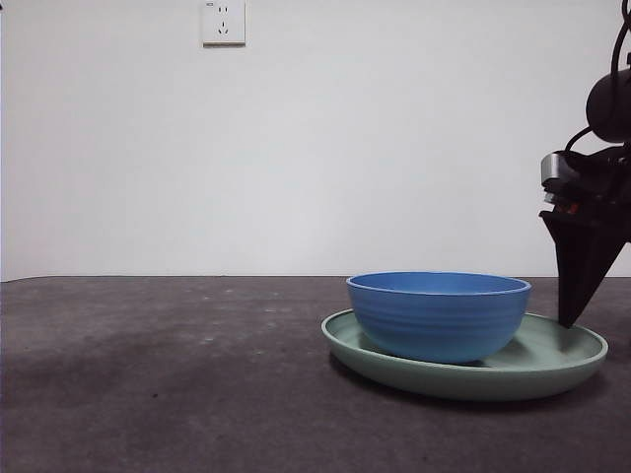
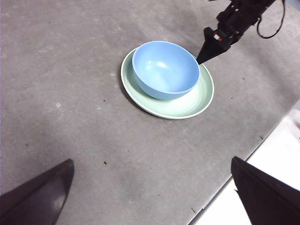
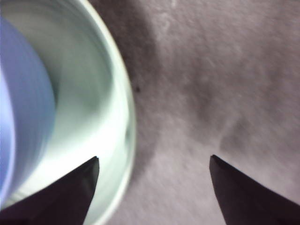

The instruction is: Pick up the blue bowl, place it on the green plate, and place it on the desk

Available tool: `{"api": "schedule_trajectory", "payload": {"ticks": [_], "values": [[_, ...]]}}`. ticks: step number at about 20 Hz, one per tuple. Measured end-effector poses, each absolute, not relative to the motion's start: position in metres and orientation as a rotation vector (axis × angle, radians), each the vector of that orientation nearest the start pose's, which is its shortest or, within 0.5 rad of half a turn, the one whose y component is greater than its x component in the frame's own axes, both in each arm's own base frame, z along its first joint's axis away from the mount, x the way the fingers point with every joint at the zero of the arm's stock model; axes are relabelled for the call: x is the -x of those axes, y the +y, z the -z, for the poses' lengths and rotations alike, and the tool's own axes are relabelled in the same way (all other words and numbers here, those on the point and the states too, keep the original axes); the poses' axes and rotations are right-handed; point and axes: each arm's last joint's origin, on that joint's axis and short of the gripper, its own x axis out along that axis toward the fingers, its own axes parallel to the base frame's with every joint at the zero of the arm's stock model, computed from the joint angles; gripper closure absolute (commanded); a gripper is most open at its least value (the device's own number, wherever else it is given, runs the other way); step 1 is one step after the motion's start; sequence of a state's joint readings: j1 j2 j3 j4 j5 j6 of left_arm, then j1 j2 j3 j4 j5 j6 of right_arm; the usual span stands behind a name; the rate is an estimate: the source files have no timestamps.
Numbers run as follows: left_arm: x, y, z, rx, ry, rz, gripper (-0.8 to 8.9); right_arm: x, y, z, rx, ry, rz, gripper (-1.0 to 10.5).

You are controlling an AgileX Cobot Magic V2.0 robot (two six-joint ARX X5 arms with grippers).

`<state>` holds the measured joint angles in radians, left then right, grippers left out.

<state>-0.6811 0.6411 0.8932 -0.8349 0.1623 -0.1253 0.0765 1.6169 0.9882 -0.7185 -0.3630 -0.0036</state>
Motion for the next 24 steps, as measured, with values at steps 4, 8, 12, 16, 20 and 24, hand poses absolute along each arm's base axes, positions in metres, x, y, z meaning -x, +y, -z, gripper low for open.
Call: {"api": "schedule_trajectory", "payload": {"ticks": [4,8,12,16,20,24], "values": [[-0.083,-0.074,-0.328,-0.039,0.629,0.780,2.51,-0.293,0.035,-0.168,-0.231,1.330,-0.426,6.2],[-0.083,-0.074,-0.328,-0.039,0.629,0.780,2.51,-0.297,0.035,-0.163,-0.248,1.331,-0.443,7.4],[-0.083,-0.074,-0.328,-0.039,0.629,0.780,2.51,-0.299,0.037,-0.160,-0.260,1.325,-0.465,8.7],[-0.083,-0.074,-0.328,-0.039,0.627,0.780,2.51,-0.299,0.037,-0.160,-0.265,1.325,-0.471,9.3],[-0.084,-0.074,-0.328,-0.038,0.626,0.781,2.51,-0.299,0.037,-0.160,-0.276,1.322,-0.480,9.3],[-0.084,-0.074,-0.328,-0.038,0.625,0.781,2.51,-0.305,0.040,-0.170,-0.316,1.305,-0.525,9.3]]}}
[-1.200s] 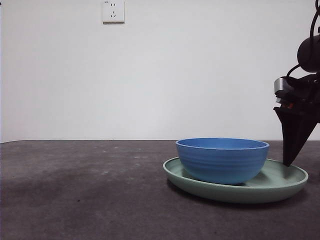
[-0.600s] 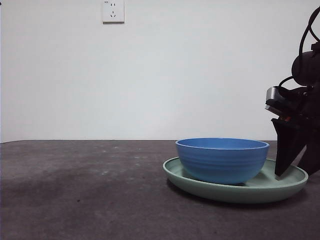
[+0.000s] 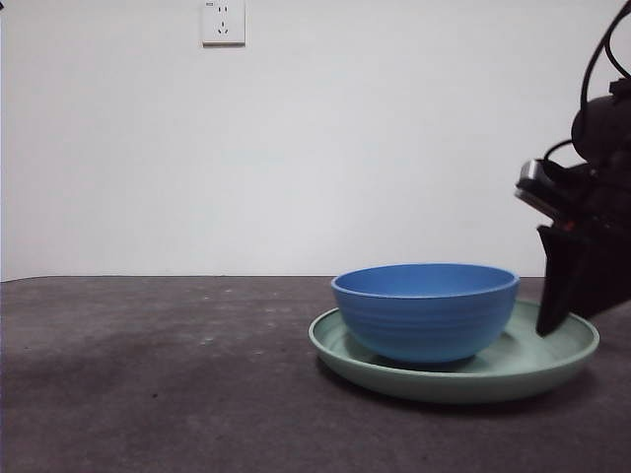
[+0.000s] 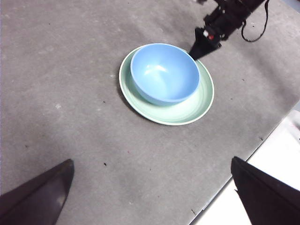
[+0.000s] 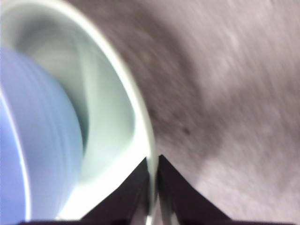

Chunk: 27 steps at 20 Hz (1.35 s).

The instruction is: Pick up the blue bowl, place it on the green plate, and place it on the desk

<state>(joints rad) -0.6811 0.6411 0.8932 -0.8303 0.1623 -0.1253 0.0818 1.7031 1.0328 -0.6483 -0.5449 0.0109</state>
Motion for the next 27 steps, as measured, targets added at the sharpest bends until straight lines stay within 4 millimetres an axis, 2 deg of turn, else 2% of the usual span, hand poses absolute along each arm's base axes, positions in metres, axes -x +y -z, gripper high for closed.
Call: {"api": "schedule_trajectory", "payload": {"ticks": [4,9,15,18,23,25,27], "values": [[-0.084,-0.074,-0.328,-0.038,0.624,0.781,2.51,-0.310,0.054,-0.180,-0.315,1.296,-0.542,9.3],[-0.084,-0.074,-0.328,-0.037,0.623,0.781,2.51,-0.304,0.091,-0.181,-0.290,1.308,-0.608,9.3],[-0.084,-0.074,-0.328,-0.037,0.623,0.781,2.51,-0.303,0.132,-0.186,-0.312,1.234,-0.669,9.3],[-0.084,-0.074,-0.328,-0.038,0.624,0.781,2.51,-0.303,0.141,-0.182,-0.348,1.251,-0.661,9.3],[-0.084,-0.074,-0.328,-0.038,0.624,0.781,2.51,-0.307,0.153,-0.151,-0.366,1.346,-0.623,9.3],[-0.084,-0.074,-0.328,-0.037,0.624,0.781,2.51,-0.308,0.154,-0.150,-0.373,1.345,-0.625,9.3],[-0.084,-0.074,-0.328,-0.038,0.625,0.781,2.51,-0.308,0.154,-0.150,-0.375,1.343,-0.624,8.7]]}}
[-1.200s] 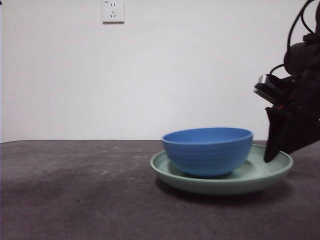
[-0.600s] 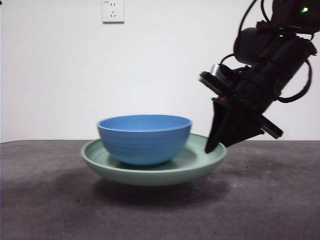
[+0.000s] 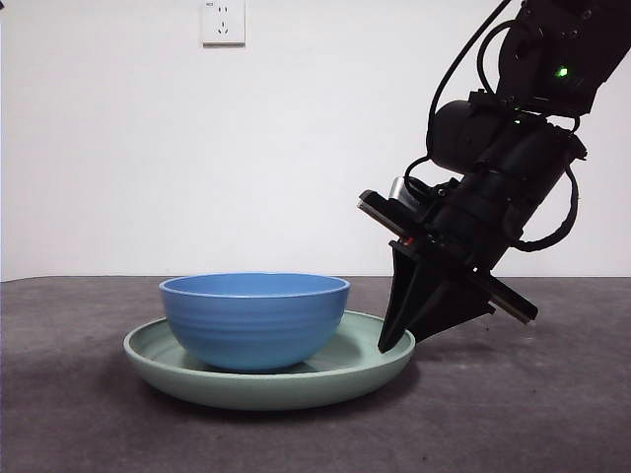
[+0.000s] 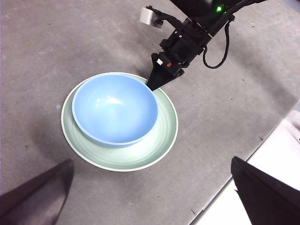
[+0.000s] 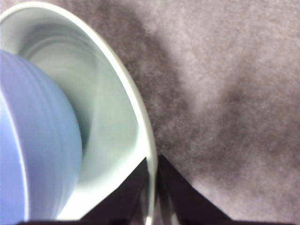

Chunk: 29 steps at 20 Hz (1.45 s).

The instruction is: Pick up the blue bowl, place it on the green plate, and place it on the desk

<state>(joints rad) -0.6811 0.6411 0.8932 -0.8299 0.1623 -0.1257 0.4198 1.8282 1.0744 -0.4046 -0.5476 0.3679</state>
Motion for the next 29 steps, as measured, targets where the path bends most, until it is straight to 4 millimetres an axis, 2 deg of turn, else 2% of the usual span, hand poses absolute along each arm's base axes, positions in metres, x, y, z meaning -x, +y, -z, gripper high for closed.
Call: {"api": "schedule_trajectory", "payload": {"ticks": [2,7,10,13,15,16,19,23,26,29], "values": [[-0.083,-0.074,-0.328,-0.038,0.628,0.780,2.51,-0.309,0.155,-0.151,-0.376,1.330,-0.632,7.5],[-0.083,-0.074,-0.328,-0.038,0.627,0.780,2.51,-0.316,0.152,-0.161,-0.385,1.322,-0.620,7.3],[-0.083,-0.074,-0.328,-0.038,0.627,0.780,2.51,-0.324,0.146,-0.185,-0.379,1.284,-0.586,6.9],[-0.083,-0.074,-0.328,-0.039,0.627,0.780,2.51,-0.320,0.136,-0.233,-0.329,1.205,-0.556,5.2],[-0.083,-0.074,-0.328,-0.039,0.627,0.781,2.51,-0.303,0.130,-0.262,-0.281,1.161,-0.567,4.0],[-0.083,-0.074,-0.328,-0.039,0.627,0.781,2.51,-0.293,0.127,-0.273,-0.251,1.155,-0.566,3.8],[-0.083,-0.074,-0.328,-0.040,0.628,0.781,2.51,-0.252,0.119,-0.304,-0.118,1.152,-0.527,3.8],[-0.083,-0.074,-0.327,-0.041,0.632,0.780,2.51,-0.186,0.103,-0.346,0.042,1.063,-0.501,3.8],[-0.083,-0.073,-0.327,-0.043,0.639,0.779,2.51,-0.142,0.086,-0.368,0.054,0.989,-0.555,3.9],[-0.083,-0.073,-0.326,-0.044,0.643,0.778,2.51,-0.109,0.071,-0.381,0.046,0.916,-0.592,3.9]]}}
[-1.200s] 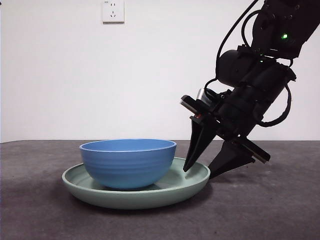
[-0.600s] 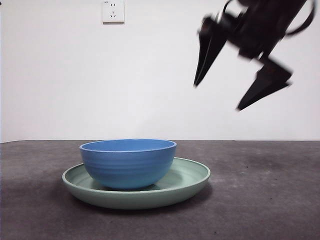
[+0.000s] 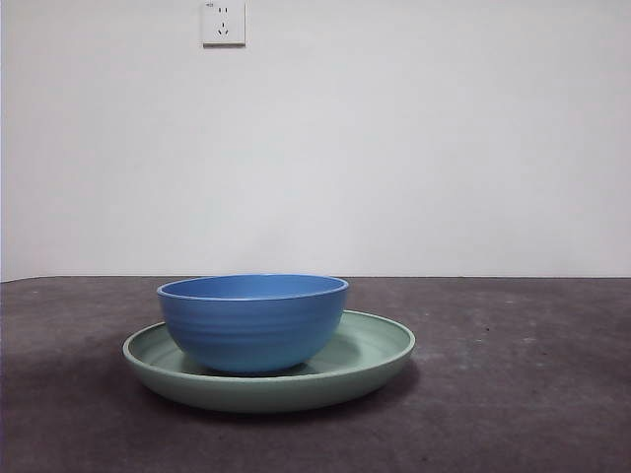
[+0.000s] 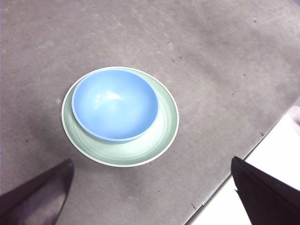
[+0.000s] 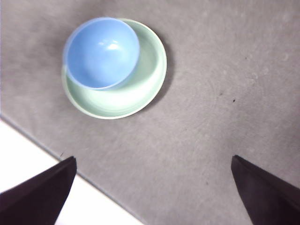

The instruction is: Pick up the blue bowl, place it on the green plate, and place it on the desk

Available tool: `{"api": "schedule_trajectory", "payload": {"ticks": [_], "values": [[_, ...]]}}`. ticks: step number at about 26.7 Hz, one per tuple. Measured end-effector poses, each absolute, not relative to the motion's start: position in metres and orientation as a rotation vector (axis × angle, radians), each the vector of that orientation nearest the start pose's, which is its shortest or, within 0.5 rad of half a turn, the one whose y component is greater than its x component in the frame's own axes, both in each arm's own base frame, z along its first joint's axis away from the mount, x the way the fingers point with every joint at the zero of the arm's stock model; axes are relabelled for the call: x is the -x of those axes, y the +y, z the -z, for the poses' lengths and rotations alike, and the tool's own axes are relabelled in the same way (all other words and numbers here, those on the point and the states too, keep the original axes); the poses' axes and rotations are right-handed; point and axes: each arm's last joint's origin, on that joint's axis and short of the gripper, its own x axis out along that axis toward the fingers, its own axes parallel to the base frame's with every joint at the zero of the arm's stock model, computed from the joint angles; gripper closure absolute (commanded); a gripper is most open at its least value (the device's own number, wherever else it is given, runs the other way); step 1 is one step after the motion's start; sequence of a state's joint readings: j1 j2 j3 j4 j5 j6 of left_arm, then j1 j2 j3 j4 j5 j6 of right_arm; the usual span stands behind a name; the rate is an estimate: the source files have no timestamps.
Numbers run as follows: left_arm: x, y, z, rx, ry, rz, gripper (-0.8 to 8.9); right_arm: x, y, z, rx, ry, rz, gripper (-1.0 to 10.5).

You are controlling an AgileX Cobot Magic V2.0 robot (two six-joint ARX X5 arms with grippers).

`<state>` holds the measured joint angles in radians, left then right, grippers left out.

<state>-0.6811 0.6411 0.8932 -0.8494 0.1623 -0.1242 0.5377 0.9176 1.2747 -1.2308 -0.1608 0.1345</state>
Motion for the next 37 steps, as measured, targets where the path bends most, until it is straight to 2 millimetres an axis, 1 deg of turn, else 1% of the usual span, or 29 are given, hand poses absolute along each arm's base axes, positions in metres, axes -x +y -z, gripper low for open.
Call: {"api": "schedule_trajectory", "payload": {"ticks": [2,5,10,14,15,16,17,18,19,20,21,37], "values": [[-0.083,-0.073,-0.326,-0.044,0.644,0.778,2.51,-0.091,0.061,-0.385,0.043,0.890,-0.602,3.9],[-0.082,-0.072,-0.325,-0.050,0.664,0.775,2.51,-0.070,0.048,-0.388,0.039,0.864,-0.603,3.9],[-0.081,-0.072,-0.323,-0.054,0.683,0.772,2.51,-0.054,0.038,-0.391,0.026,0.803,-0.613,3.9],[-0.081,-0.072,-0.323,-0.051,0.684,0.770,2.60,-0.048,0.035,-0.392,0.021,0.780,-0.616,3.9],[-0.081,-0.072,-0.323,-0.050,0.685,0.770,2.96,-0.048,0.034,-0.392,0.020,0.777,-0.617,4.2],[-0.081,-0.072,-0.323,-0.050,0.684,0.770,3.68,-0.047,0.034,-0.392,0.020,0.775,-0.617,4.8],[-0.081,-0.072,-0.323,-0.050,0.685,0.770,4.93,-0.047,0.034,-0.392,0.020,0.776,-0.618,6.2],[-0.081,-0.072,-0.323,-0.050,0.684,0.771,6.41,-0.047,0.034,-0.392,0.019,0.775,-0.618,7.8],[-0.081,-0.072,-0.324,-0.047,0.684,0.770,7.58,-0.047,0.034,-0.392,0.019,0.776,-0.619,8.8],[-0.081,-0.072,-0.324,-0.040,0.684,0.768,8.09,-0.047,0.034,-0.392,0.018,0.776,-0.622,9.4],[-0.081,-0.072,-0.324,-0.032,0.683,0.766,7.87,-0.047,0.034,-0.392,0.018,0.776,-0.624,9.4],[-0.082,-0.072,-0.325,-0.005,0.688,0.758,7.86,-0.047,0.034,-0.392,0.018,0.776,-0.623,9.4]]}}
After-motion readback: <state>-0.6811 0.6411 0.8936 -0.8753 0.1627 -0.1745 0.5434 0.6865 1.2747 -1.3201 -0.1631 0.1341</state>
